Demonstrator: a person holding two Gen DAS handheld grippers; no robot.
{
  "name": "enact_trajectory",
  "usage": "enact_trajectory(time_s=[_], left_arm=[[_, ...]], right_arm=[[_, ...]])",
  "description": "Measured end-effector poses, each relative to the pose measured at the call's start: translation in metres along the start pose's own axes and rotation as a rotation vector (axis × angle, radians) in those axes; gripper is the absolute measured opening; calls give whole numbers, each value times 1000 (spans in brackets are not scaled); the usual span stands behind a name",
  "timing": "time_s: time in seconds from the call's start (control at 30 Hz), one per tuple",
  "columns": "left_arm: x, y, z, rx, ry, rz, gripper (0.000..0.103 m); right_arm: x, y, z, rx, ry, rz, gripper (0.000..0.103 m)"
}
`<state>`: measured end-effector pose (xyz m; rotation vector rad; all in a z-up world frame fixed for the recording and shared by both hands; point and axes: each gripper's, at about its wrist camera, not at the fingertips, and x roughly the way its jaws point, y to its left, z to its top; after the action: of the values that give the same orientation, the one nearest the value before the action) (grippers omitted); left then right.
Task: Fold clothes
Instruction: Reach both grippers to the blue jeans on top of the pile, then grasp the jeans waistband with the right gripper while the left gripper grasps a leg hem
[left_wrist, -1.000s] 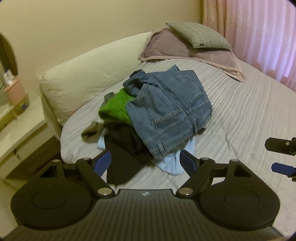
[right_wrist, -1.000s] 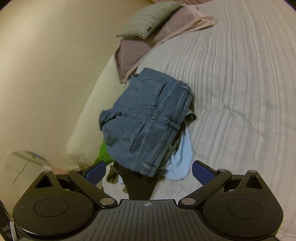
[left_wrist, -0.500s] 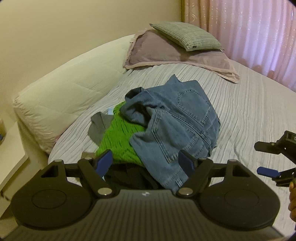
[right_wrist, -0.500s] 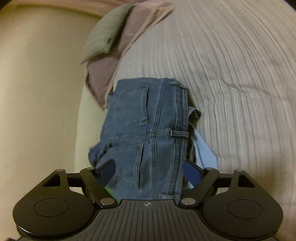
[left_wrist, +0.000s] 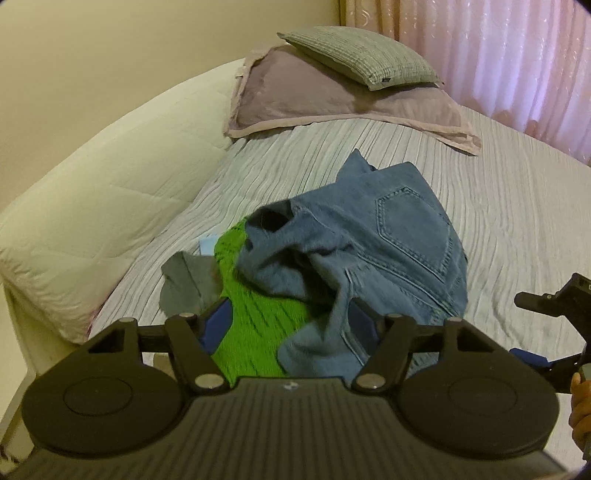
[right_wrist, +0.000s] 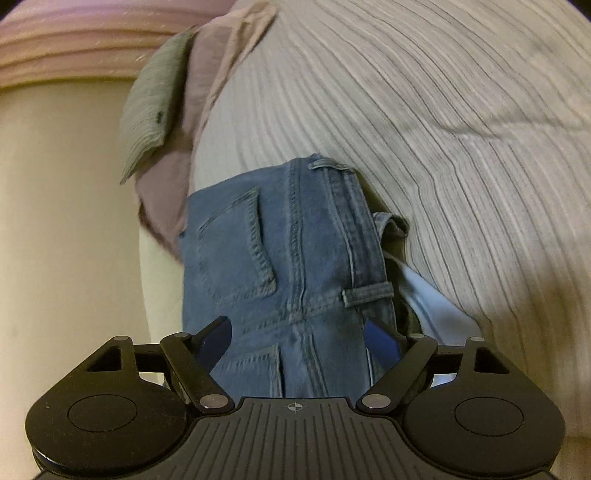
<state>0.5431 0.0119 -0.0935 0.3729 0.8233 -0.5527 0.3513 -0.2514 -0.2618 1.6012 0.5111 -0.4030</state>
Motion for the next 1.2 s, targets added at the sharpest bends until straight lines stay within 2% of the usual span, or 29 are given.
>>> enact_trajectory(time_s=[0.27,0.37,0.4,0.47,0.5,0.53,0.57,0.6,0.67,0.7,0.73,0.87,0.97,1.07,1.2], left_arm=[[51,12,28,74,-8,-62,66],[71,11,34,112,-7,-79,66],[76,10,35,125,-5,-83,66],[84,8,34,150,1,-90,66],[88,7,33,163,4,-93,66],[92,6,32,175,7,-97,66],[96,5,32,187,11,-100,60],[99,4,31,200,14,-104,53],[107,2,30,225,20,-111,15],[111,1,29,237,23,-115,5],[109,2,30,232,15,-116,1],[86,8,32,173,-45,-118,0],[56,4,39,171,-116,-130,0],[18,-8,47,191,-198,-171,0],[-42,-50,54,268,-309,-261,0]], right_arm=[[61,-33,15,121,14,-50,83],[75,-40,15,153,39,-40,81],[77,-40,14,153,49,-35,63],[75,-35,14,124,53,-40,56],[72,-32,15,107,58,-43,50],[67,-27,15,75,60,-57,40],[61,-22,15,41,61,-74,26],[55,-16,14,-2,57,-90,18],[34,-1,12,-82,38,-71,13],[22,8,11,-123,22,-48,12],[11,17,9,-164,8,-27,11],[-39,53,0,-340,-66,85,11],[-86,68,-3,-406,-156,193,10],[-147,76,0,-427,-282,290,10],[-245,78,2,-455,-462,404,10]])
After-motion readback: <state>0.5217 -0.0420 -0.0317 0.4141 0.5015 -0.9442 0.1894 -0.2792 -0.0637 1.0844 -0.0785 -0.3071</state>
